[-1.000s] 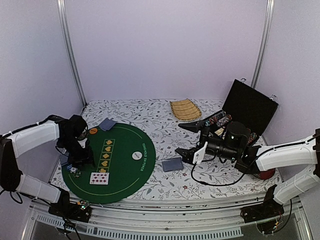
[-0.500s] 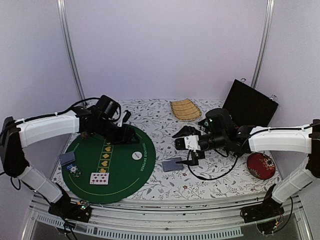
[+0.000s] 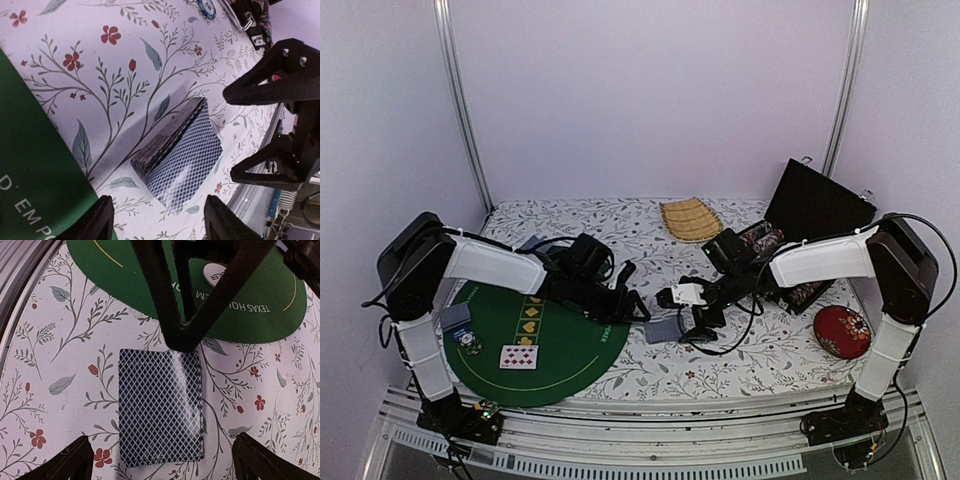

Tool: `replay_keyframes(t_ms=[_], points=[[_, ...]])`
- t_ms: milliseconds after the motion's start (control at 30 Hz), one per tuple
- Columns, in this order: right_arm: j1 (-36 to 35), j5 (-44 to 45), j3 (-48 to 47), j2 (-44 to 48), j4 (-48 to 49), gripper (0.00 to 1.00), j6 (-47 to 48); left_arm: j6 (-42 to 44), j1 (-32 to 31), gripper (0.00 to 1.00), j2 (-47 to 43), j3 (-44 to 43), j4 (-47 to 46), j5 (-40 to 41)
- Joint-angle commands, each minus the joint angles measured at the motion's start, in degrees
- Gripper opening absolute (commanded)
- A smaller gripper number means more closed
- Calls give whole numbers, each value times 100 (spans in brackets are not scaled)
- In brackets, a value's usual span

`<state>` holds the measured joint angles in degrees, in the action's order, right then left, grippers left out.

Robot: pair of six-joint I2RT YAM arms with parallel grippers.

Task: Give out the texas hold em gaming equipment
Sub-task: Pick up the poker card from the face-down deck piles.

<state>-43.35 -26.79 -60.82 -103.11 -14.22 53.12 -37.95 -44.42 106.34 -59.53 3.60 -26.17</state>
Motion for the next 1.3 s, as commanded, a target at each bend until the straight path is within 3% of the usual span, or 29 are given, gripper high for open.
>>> replay_keyframes(t_ms=[0, 333, 667, 833, 1033, 1267], points=[[18, -100, -124, -229, -102, 99, -24, -221, -69, 63, 177, 47, -412, -162], [17, -119, -216, -647, 252, 99, -343, -160, -217, 56, 572, -251, -38, 110], [15, 124, 75, -424, 430, 99, -393, 171, -226, 38, 503, -237, 677, 711], [15, 202, 121, -293, 437, 99, -421, 246, -226, 39, 439, -281, 699, 750], [13, 220, 224, -157, 542, 99, -456, 310, -261, 55, 511, -427, 28, 336], [11, 279, 255, -125, 613, 99, -516, 478, -440, 46, 1123, -891, 827, 825]])
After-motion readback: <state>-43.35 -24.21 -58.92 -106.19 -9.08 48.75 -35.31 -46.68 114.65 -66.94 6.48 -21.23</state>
